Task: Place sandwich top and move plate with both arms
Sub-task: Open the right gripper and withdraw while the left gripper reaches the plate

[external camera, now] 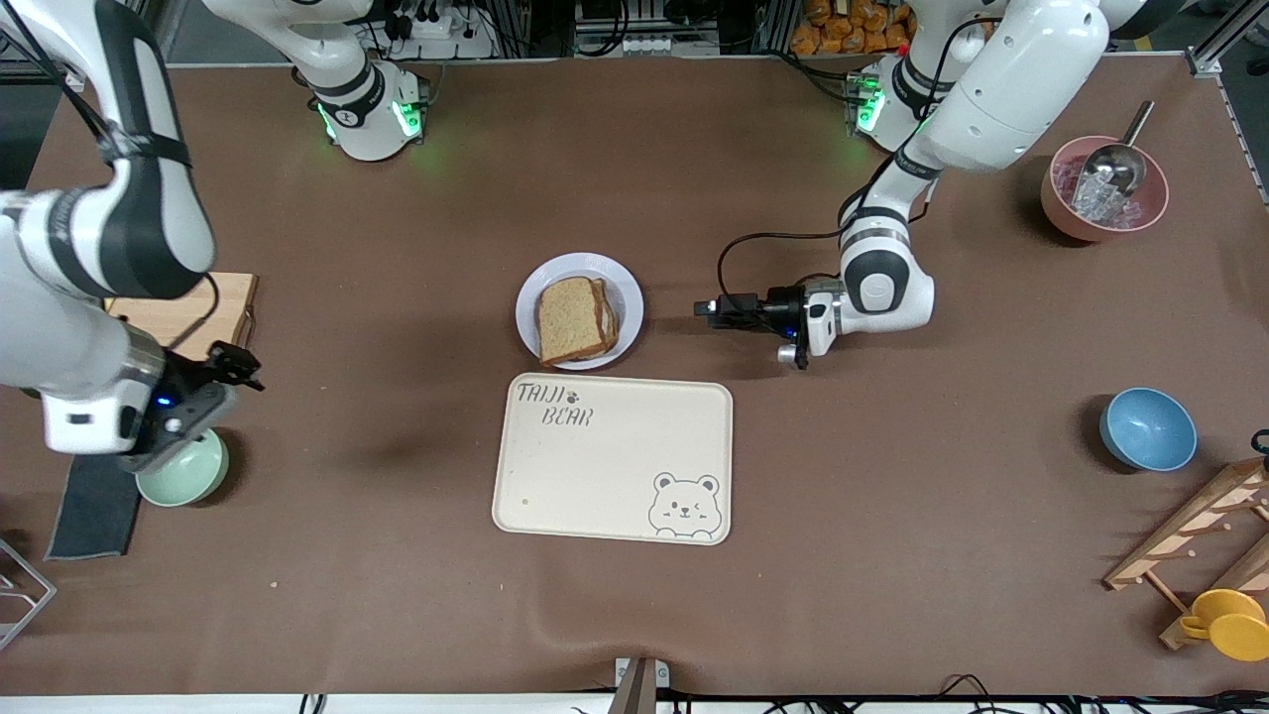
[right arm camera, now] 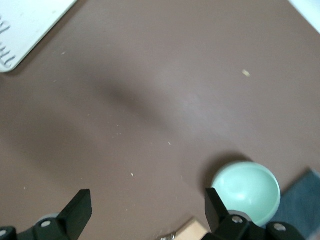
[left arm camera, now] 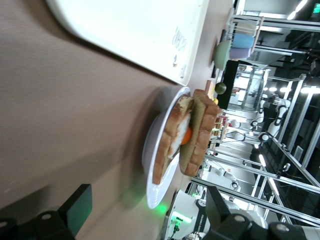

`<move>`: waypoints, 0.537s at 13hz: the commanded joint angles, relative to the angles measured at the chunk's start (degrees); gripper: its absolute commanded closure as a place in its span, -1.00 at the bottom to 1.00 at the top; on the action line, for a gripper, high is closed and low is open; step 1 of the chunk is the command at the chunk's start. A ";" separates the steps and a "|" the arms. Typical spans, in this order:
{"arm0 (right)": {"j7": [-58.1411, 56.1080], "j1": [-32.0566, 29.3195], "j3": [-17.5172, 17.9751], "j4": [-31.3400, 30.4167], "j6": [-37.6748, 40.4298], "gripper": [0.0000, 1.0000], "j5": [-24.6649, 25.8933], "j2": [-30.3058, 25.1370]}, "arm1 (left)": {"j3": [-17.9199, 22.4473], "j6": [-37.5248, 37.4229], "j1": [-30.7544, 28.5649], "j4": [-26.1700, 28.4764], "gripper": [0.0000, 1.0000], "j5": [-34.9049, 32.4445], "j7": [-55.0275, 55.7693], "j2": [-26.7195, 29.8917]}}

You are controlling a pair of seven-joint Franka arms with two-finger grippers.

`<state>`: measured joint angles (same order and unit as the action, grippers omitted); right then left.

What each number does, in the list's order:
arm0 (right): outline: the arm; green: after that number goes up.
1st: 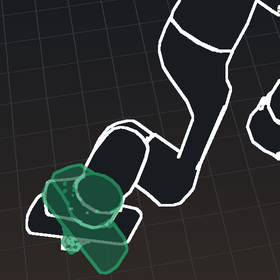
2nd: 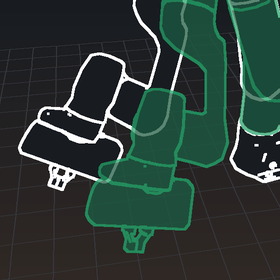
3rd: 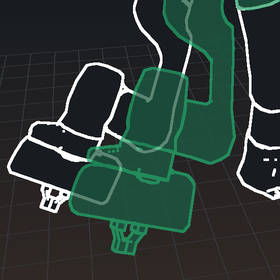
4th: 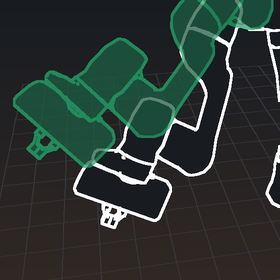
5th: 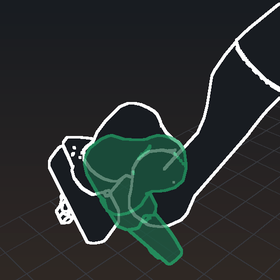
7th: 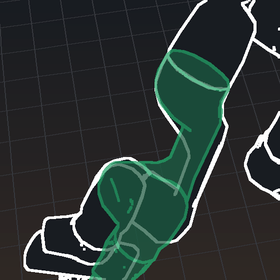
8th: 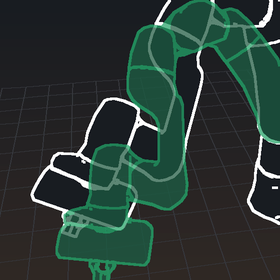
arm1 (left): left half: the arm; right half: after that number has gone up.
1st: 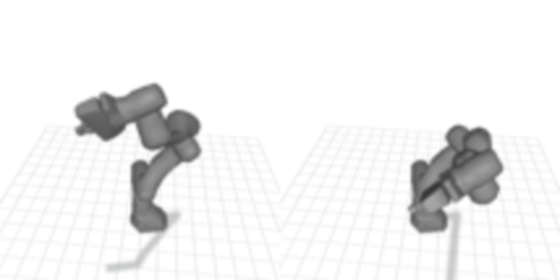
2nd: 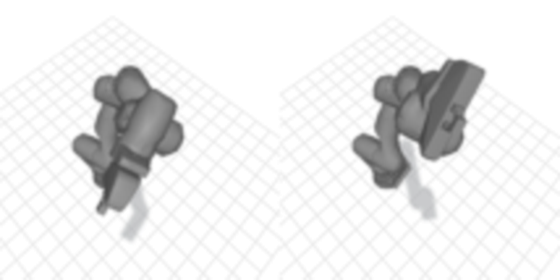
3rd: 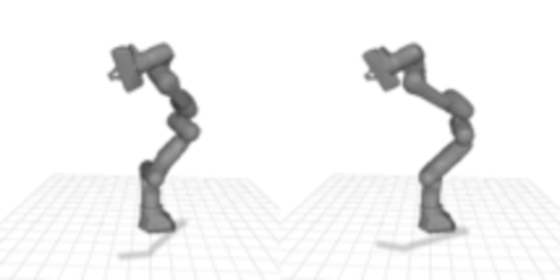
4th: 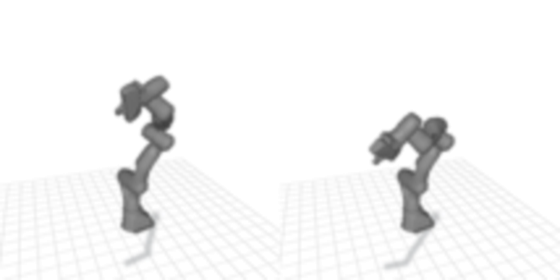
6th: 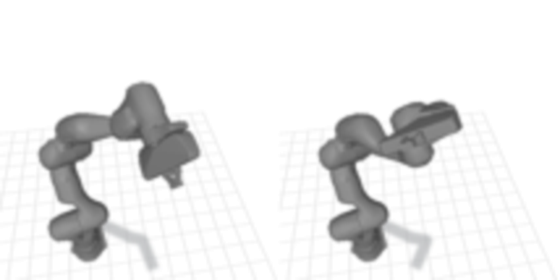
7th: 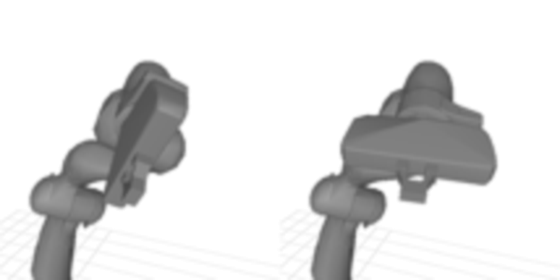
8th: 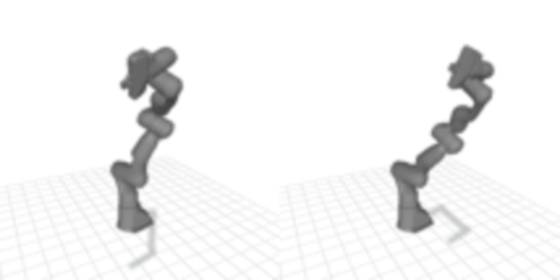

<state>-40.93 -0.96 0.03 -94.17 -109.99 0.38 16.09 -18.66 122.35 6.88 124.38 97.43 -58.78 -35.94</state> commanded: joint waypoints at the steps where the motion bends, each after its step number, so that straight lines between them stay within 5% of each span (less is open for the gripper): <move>1: 9.34 -1.23 1.02 -4.44 2.40 -1.00 0.94 -8.59 | -1.64 -0.70 -0.29 -3.26 -1.00 2.85 -5.11 -4.04; 7: 35.63 -0.09 1.55 -4.44 14.43 -1.00 0.94 -16.69 | -1.82 -0.44 5.41 -6.69 -1.00 10.49 -5.38 -5.54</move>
<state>-10.90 -1.51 1.37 -95.99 -97.42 0.38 2.08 -20.61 121.95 10.60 119.79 105.34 -62.88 -40.06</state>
